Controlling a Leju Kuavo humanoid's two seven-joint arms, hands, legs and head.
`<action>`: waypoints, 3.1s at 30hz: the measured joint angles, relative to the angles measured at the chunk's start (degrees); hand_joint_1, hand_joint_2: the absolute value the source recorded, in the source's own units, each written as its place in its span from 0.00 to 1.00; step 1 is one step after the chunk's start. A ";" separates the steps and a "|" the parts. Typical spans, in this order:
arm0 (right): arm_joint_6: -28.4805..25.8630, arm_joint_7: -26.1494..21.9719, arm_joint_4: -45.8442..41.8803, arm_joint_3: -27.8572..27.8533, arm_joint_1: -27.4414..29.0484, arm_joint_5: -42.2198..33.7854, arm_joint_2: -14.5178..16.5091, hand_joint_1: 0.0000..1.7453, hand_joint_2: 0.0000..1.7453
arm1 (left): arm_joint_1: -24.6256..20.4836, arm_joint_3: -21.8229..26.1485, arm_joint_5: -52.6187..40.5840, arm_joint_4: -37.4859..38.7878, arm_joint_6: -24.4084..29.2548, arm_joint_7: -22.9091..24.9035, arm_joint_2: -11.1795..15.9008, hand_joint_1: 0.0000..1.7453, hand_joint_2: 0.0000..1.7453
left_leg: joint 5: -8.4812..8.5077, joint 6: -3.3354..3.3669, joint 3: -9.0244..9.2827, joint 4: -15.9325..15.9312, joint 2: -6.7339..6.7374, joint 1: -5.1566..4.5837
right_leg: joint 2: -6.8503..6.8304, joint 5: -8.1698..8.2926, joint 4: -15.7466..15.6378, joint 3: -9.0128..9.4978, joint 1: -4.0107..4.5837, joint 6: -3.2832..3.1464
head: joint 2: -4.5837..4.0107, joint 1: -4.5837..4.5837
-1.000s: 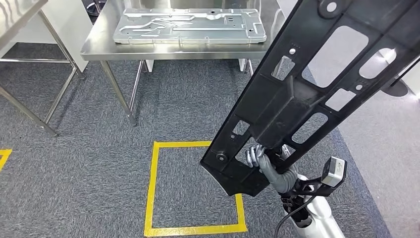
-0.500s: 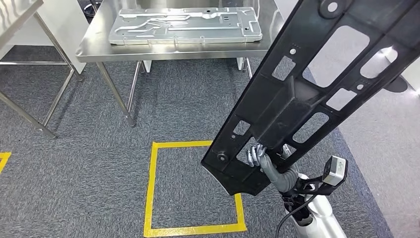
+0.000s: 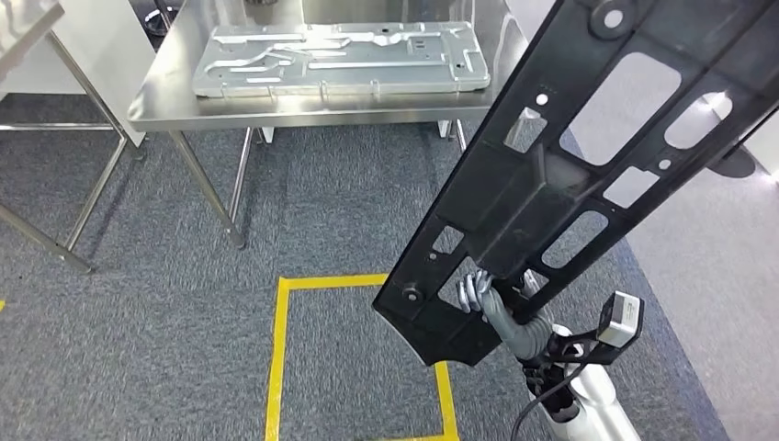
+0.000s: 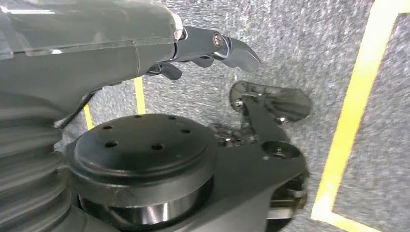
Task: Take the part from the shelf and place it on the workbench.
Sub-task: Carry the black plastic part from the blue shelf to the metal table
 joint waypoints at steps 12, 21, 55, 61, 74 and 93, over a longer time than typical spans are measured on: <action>0.30 0.19 1.04 0.16 -1.12 0.19 0.01 1.00 1.00 | -0.09 0.03 0.22 0.00 -0.22 0.03 0.02 0.00 1.00 | -7.41 -0.80 10.40 -1.57 -0.21 0.51 | -1.83 7.43 -0.16 -12.35 -0.08 0.19 | 0.00 0.00; 0.35 0.38 1.25 0.27 -1.85 0.15 0.08 1.00 1.00 | -0.04 0.05 0.21 0.00 -0.18 -0.04 0.04 0.00 1.00 | -13.81 -2.76 -0.06 14.53 0.02 0.49 | -0.67 6.01 -1.62 -7.45 0.06 -2.48 | 0.00 -0.04; 0.16 -0.12 1.09 1.05 -0.49 -0.04 0.03 1.00 1.00 | 0.45 0.21 0.04 0.02 0.14 -0.26 0.17 0.00 1.00 | -10.26 -1.66 -3.33 7.98 -0.51 0.09 | -0.27 2.59 -1.91 -2.93 0.16 -2.43 | 0.00 -0.06; -0.14 0.06 0.85 1.09 -0.34 0.14 0.05 1.00 1.00 | 0.34 0.27 -0.07 0.01 0.13 -0.68 0.20 0.00 1.00 | 3.09 -0.45 -3.64 1.85 -0.66 -0.32 | 0.28 -1.52 -0.97 -0.76 0.30 -0.56 | 0.00 -0.05; 0.00 0.15 0.62 1.04 -0.44 0.18 0.09 1.00 1.00 | -0.22 0.28 -0.16 0.02 0.57 -0.55 -0.29 0.00 1.00 | -0.47 -0.29 0.36 0.95 -1.00 -0.22 | -0.43 5.37 -0.77 -8.09 1.19 -1.58 | 0.00 -0.03; 0.48 0.49 -0.50 0.33 0.98 0.36 0.14 1.00 1.00 | -0.31 0.26 -0.50 0.02 0.83 -0.48 -0.35 0.00 1.00 | 0.37 -1.05 0.32 0.20 -0.58 1.06 | -0.61 1.98 0.72 -6.40 -0.63 0.72 | 0.00 -0.02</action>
